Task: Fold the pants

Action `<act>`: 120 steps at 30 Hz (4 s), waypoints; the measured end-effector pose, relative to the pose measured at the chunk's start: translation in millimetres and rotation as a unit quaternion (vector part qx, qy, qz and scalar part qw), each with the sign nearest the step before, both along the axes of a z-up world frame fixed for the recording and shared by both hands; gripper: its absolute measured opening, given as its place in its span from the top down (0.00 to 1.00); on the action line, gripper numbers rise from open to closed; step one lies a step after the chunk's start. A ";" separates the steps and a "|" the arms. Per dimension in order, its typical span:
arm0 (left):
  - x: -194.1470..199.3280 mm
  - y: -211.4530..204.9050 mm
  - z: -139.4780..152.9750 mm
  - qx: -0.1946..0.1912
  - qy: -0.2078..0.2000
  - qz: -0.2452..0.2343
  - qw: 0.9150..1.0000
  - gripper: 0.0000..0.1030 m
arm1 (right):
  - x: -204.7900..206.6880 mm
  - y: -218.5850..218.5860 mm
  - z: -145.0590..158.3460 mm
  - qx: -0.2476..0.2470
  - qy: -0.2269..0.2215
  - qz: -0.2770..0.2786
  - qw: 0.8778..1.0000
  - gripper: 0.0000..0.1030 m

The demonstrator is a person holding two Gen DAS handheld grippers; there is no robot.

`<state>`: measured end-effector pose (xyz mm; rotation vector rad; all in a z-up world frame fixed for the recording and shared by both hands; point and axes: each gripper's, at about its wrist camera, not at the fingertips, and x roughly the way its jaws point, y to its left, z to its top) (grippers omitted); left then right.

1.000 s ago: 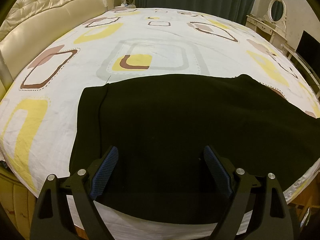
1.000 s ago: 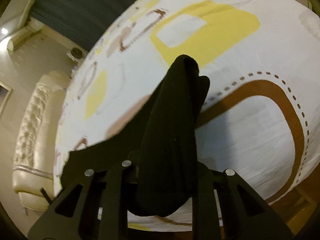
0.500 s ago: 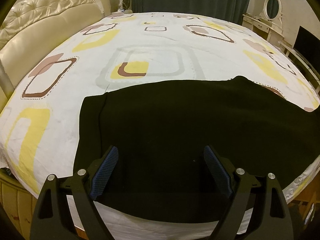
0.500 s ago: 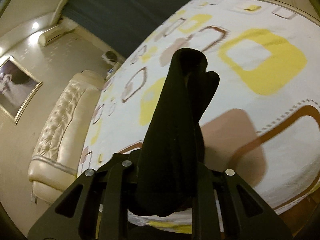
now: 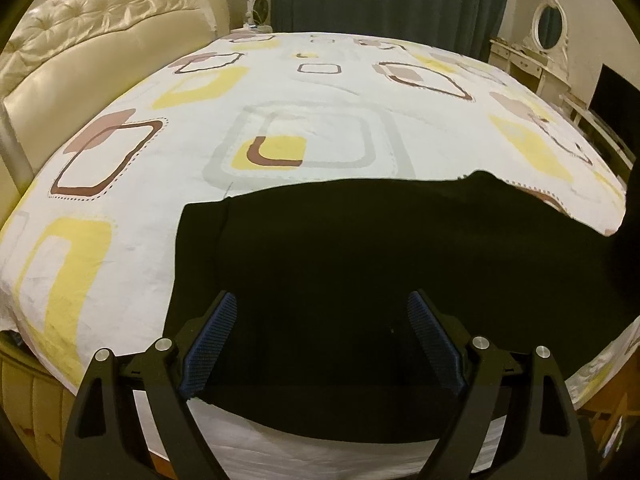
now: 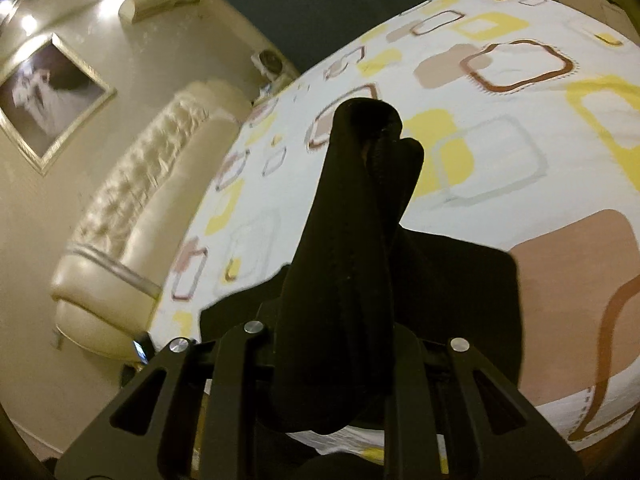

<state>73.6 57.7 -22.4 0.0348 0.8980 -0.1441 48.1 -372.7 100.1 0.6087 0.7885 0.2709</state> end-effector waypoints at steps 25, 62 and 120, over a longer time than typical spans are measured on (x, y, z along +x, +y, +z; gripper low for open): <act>-4.0 -13.6 8.7 -0.002 -0.011 -0.013 1.000 0.16 | 38.1 154.8 -115.1 -0.183 0.105 0.035 0.977 0.78; -8.9 -21.7 3.0 0.011 -0.011 -0.028 0.999 0.16 | 3.0 91.9 -52.4 0.005 -0.006 0.042 0.999 0.43; -10.7 -29.7 5.3 0.006 -0.010 -0.037 0.999 0.16 | -56.0 -31.0 -100.6 -0.059 0.102 -0.118 0.986 0.69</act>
